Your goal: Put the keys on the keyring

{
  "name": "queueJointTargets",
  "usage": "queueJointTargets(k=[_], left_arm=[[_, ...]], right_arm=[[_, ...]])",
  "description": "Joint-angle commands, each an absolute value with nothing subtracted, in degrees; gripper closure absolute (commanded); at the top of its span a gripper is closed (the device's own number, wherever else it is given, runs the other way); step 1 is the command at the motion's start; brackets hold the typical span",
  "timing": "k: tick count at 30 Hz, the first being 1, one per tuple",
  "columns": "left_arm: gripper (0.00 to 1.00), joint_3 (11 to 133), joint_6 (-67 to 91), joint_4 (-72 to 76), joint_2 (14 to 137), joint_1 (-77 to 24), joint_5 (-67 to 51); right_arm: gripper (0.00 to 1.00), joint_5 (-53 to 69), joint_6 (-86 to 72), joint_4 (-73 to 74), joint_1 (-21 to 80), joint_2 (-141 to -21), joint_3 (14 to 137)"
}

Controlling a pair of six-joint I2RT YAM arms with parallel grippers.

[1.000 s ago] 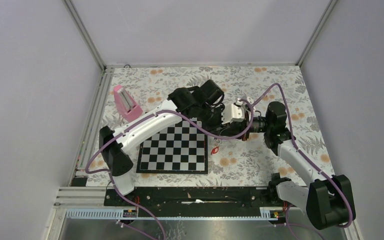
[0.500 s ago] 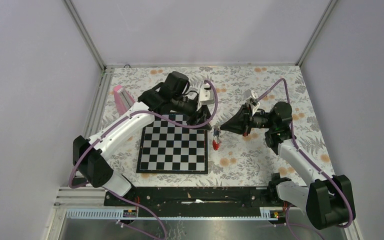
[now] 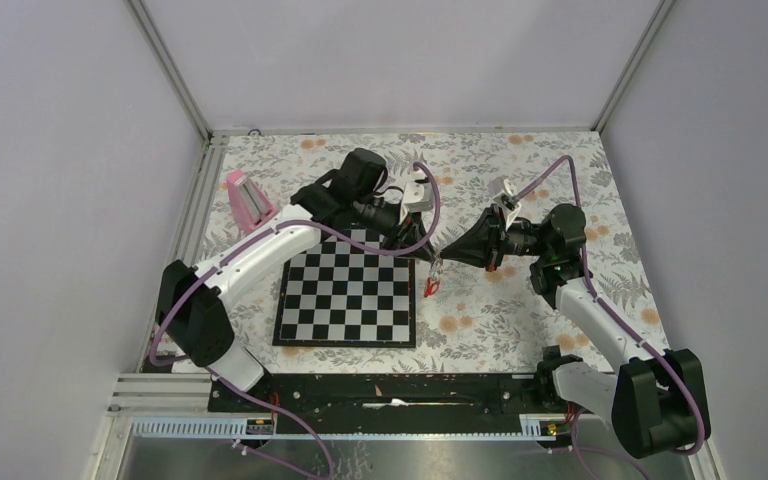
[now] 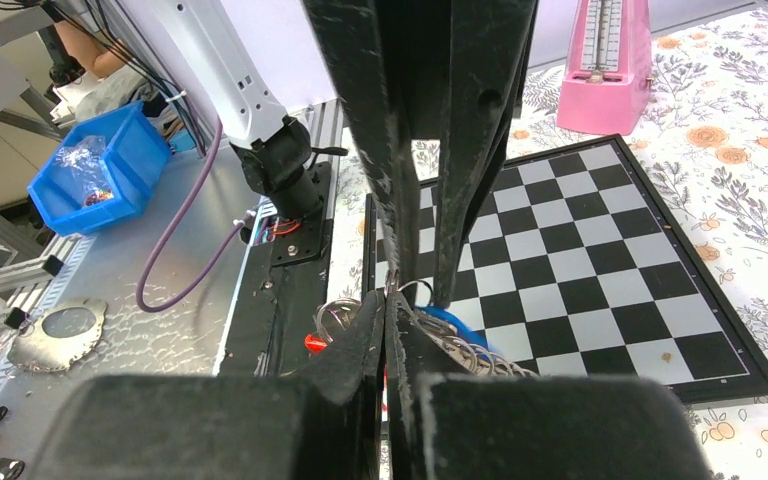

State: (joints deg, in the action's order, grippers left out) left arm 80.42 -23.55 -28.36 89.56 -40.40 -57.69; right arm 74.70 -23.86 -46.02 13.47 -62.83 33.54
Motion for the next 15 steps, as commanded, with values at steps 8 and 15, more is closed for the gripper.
queueJointTargets(k=[8,15], left_arm=[[0.99,78.9,-20.9,-23.6,91.5,-40.4,-62.1],[0.95,80.7,-15.4,-20.7,94.1,-41.4,-63.5]], right_arm=[[1.0,75.7,-24.5,-50.4,13.1,-62.5,34.7],[1.0,74.8,-23.0,-49.9,13.1,-63.1,33.8]])
